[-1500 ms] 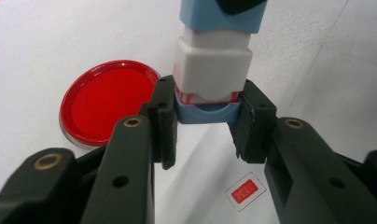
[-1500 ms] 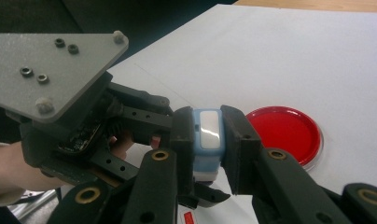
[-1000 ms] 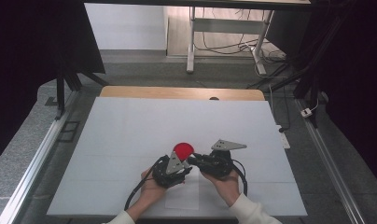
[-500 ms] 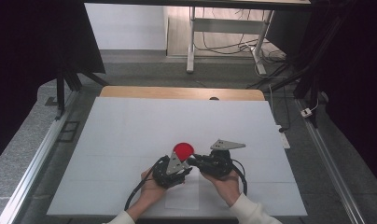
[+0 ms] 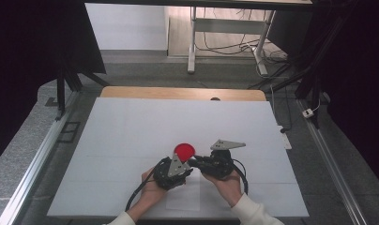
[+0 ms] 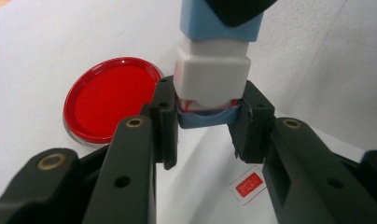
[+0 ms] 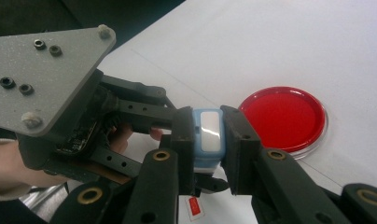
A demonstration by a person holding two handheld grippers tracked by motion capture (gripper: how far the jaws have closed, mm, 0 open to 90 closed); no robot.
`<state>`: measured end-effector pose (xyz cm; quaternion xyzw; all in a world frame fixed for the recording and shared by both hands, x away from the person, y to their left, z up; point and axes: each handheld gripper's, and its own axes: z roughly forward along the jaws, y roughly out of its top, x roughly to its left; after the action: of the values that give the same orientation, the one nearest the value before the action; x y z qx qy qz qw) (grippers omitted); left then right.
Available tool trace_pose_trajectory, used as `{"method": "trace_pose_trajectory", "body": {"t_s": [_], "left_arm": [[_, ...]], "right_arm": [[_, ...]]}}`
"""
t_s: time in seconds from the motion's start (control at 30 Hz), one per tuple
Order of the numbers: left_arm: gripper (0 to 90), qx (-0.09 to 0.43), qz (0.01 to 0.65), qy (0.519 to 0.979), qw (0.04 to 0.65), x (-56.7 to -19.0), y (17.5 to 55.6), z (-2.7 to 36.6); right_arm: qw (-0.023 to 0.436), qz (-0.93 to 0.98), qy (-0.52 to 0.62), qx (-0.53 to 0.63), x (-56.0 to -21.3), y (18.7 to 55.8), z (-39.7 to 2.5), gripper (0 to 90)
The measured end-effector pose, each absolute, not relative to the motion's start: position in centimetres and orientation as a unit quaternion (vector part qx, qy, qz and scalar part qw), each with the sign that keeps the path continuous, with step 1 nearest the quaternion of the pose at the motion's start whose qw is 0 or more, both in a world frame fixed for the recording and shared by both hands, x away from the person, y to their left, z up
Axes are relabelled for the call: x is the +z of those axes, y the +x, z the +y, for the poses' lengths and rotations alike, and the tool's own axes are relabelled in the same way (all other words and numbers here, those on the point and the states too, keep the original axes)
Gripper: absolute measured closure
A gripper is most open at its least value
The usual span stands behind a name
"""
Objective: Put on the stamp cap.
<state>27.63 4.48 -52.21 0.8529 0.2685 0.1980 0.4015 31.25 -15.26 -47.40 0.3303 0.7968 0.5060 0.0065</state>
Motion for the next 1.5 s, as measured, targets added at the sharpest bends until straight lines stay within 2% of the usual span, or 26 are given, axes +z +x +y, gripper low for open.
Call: {"method": "trace_pose_trajectory", "body": {"t_s": [0.3,0.77,1.1,1.5], "left_arm": [[64.8,0.200,0.269,0.852,0.401,-52.2,27.5,4.3],[64.8,0.215,0.271,0.848,0.401,-52.1,27.3,4.3],[65.2,0.231,0.257,0.856,0.385,-52.2,27.0,4.0],[65.2,0.245,0.254,0.856,0.379,-52.1,26.8,3.9]], "right_arm": [[0.029,0.808,0.330,0.488,-46.9,30.8,-14.9,75.2],[0.031,0.797,0.348,0.493,-46.9,30.6,-14.9,75.1],[-0.013,0.799,0.354,0.486,-47.4,31.5,-15.1,75.2],[-0.020,0.801,0.353,0.483,-47.7,31.6,-15.0,75.3]]}}
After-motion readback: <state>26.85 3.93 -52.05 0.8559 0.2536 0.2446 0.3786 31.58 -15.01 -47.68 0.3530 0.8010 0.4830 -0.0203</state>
